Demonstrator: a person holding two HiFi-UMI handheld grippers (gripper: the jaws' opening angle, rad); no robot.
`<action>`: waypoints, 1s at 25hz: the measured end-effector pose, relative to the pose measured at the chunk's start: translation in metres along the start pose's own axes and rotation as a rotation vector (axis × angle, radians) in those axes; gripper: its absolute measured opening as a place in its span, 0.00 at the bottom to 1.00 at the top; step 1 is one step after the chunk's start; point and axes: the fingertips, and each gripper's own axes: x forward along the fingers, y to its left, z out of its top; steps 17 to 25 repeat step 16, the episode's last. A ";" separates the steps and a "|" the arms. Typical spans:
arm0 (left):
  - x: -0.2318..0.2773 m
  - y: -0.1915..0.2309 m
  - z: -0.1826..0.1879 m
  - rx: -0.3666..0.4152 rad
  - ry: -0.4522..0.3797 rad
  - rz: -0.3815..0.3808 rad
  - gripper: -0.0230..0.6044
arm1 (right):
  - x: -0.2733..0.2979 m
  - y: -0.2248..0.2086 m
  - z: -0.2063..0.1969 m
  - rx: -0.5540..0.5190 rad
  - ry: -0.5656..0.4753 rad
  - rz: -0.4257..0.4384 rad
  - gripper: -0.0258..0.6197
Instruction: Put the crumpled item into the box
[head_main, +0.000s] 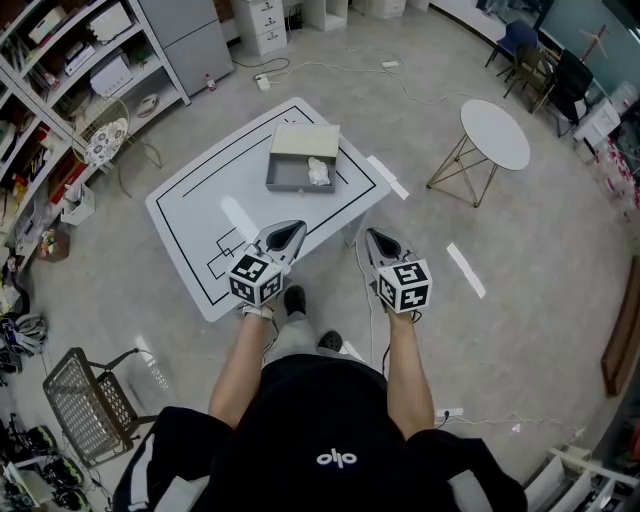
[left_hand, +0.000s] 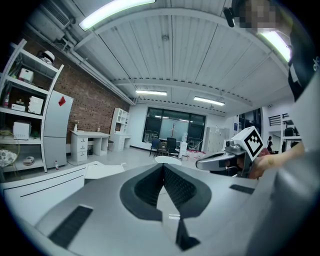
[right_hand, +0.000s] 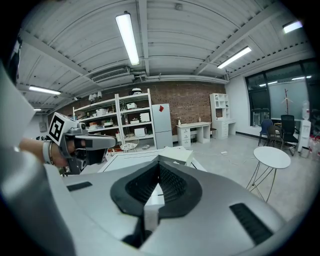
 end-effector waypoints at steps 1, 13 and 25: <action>0.000 0.000 0.000 0.000 -0.001 0.000 0.04 | 0.000 0.001 0.000 -0.001 0.001 0.001 0.05; -0.002 -0.002 0.003 -0.007 -0.002 0.000 0.04 | -0.002 0.005 0.006 -0.022 0.005 0.010 0.05; -0.002 -0.002 0.003 -0.005 -0.006 -0.002 0.04 | -0.001 0.005 0.005 -0.028 0.004 0.010 0.05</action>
